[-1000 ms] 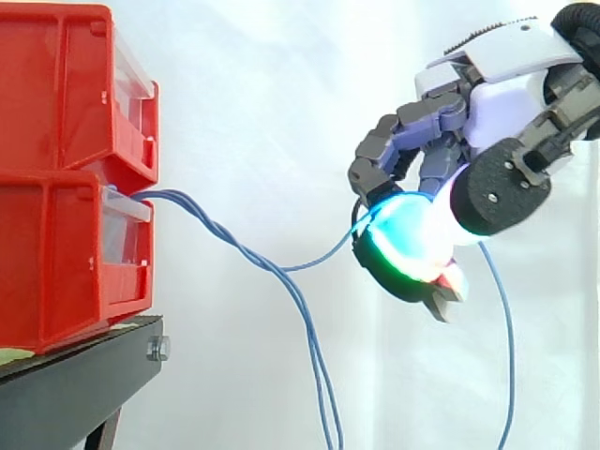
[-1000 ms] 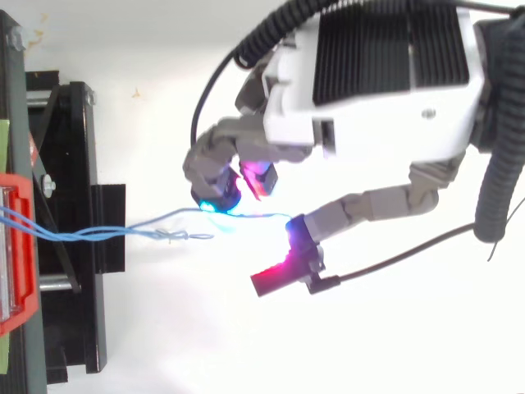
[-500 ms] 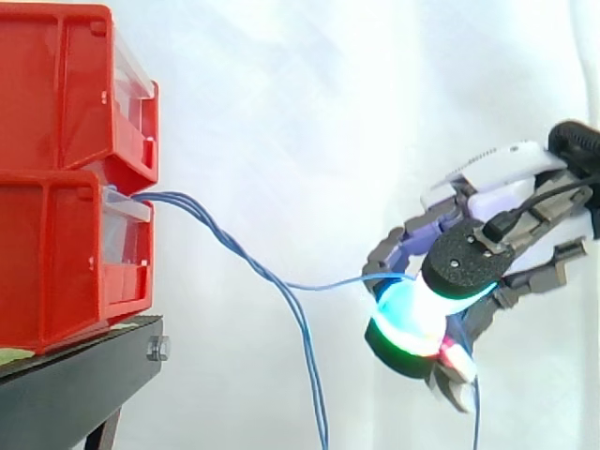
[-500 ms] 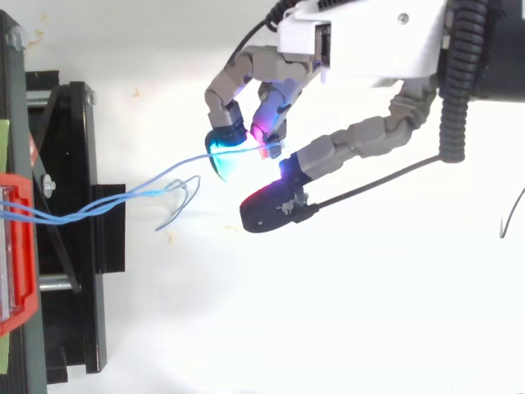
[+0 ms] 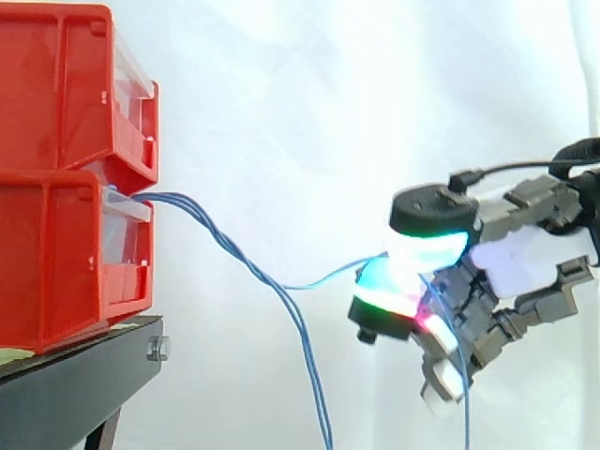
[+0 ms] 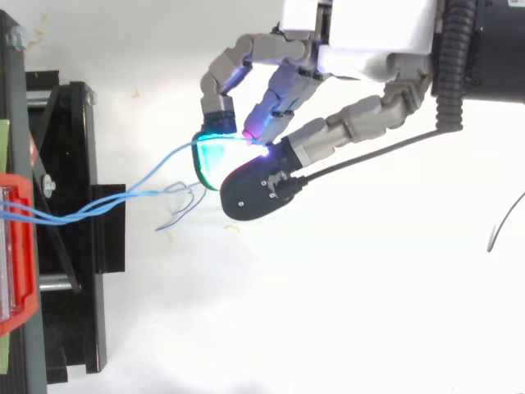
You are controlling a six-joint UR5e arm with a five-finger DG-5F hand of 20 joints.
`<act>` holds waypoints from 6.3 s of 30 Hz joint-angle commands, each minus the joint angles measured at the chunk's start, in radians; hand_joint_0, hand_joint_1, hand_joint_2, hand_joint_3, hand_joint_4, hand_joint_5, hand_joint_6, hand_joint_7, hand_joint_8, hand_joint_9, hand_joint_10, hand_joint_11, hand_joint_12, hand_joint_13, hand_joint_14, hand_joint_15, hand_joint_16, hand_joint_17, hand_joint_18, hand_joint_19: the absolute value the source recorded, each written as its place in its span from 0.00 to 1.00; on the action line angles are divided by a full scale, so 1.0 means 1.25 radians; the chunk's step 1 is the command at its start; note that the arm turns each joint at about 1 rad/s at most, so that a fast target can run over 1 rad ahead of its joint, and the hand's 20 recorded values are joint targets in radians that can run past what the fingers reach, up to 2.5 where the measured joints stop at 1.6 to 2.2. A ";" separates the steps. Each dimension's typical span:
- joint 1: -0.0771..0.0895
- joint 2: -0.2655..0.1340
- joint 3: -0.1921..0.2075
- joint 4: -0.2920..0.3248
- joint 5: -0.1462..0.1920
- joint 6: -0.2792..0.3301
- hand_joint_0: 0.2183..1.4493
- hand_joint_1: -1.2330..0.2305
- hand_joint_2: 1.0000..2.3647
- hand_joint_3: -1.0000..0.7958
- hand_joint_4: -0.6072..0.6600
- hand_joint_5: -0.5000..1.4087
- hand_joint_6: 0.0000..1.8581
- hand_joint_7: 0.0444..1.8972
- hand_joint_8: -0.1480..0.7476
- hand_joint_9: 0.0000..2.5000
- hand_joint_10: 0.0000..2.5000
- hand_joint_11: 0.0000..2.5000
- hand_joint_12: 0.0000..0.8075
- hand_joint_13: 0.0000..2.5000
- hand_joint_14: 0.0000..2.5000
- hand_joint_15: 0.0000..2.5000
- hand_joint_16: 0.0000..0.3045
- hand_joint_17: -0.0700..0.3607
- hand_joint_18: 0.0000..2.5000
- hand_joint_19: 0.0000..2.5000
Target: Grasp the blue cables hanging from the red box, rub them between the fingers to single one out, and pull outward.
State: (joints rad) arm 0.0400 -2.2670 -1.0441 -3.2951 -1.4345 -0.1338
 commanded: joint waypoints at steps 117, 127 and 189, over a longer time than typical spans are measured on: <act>0.065 -0.008 0.060 -0.157 0.165 0.107 0.31 0.31 0.01 0.49 0.51 0.19 0.50 0.52 0.46 0.47 0.01 0.44 0.44 0.37 0.01 0.28 0.16 0.42 0.28 0.19; 0.071 -0.008 0.060 -0.157 0.162 0.119 0.32 0.28 0.01 0.56 0.47 0.21 0.49 0.59 0.47 0.46 0.01 0.36 0.47 0.37 0.01 0.27 0.18 0.45 0.30 0.18; 0.112 -0.009 -0.187 0.378 0.122 0.181 0.29 0.27 0.04 0.56 0.48 0.22 0.48 0.58 0.48 0.38 0.00 0.16 0.50 0.30 0.01 0.18 0.18 0.46 0.22 0.12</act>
State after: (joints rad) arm 0.1792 -2.2780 -1.2769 -2.8231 -1.2833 0.0918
